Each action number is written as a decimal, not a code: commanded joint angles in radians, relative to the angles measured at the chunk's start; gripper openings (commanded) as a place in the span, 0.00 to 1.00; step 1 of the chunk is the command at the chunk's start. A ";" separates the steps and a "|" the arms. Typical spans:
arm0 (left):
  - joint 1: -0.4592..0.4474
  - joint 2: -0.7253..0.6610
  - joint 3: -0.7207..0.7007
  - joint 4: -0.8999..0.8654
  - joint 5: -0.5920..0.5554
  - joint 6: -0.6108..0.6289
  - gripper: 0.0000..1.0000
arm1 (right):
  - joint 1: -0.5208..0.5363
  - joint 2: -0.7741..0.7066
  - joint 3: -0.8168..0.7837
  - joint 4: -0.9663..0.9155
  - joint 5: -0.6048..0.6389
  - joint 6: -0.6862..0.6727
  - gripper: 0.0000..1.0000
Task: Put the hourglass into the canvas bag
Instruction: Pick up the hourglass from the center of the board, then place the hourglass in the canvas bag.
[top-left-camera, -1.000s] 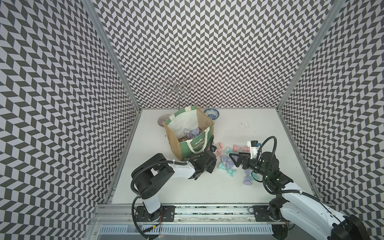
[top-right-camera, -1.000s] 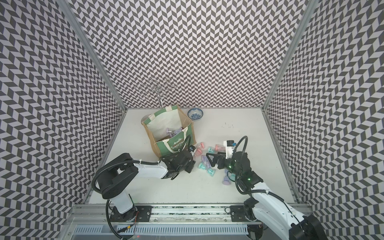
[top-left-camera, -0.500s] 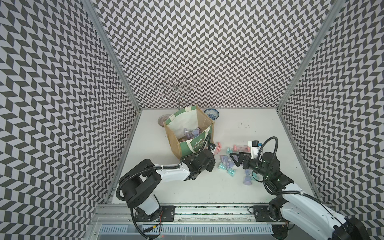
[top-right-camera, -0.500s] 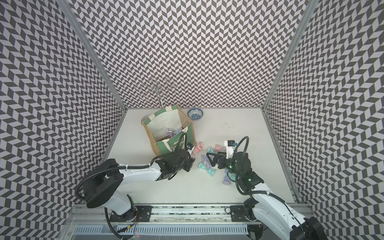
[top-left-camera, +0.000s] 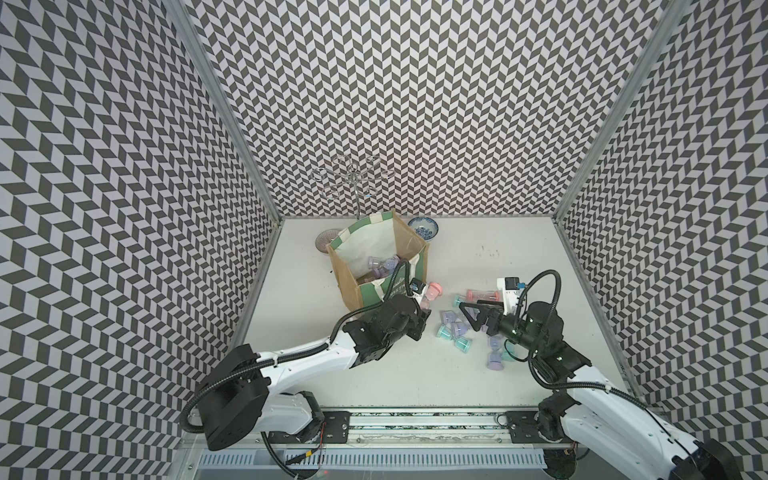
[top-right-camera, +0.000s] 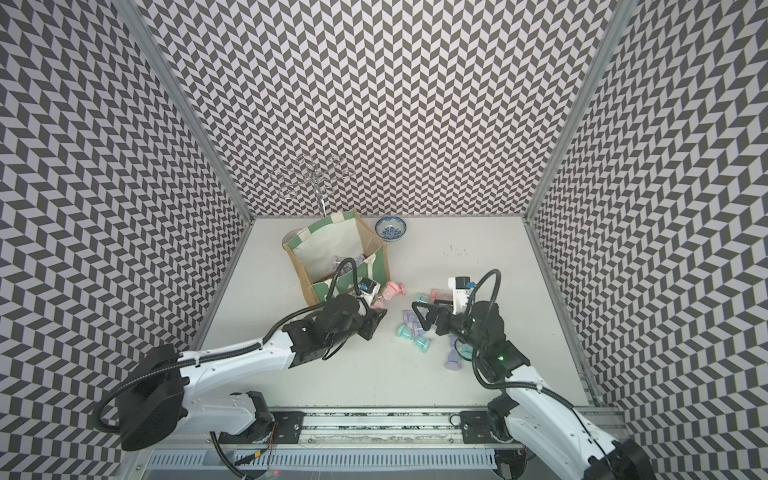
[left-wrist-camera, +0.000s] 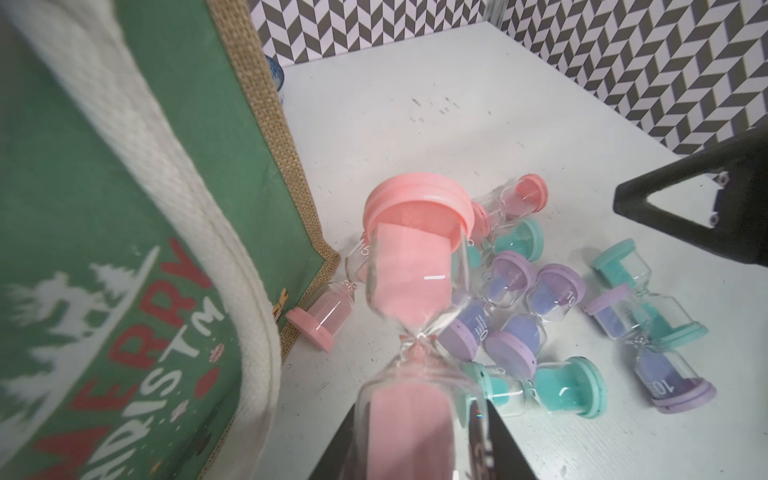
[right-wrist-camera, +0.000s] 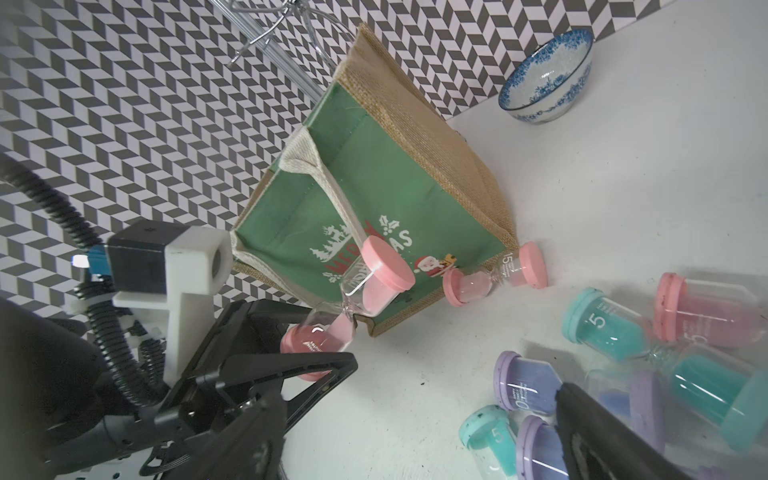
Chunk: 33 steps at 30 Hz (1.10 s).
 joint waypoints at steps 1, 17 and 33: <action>-0.006 -0.068 0.058 -0.060 0.011 -0.015 0.35 | -0.007 -0.003 0.038 0.045 -0.060 -0.006 0.99; 0.006 -0.133 0.319 -0.304 -0.111 -0.050 0.35 | 0.008 0.077 0.088 0.203 -0.154 -0.034 0.99; 0.248 0.046 0.581 -0.480 -0.110 -0.040 0.34 | 0.059 0.213 0.186 0.383 -0.158 -0.118 0.99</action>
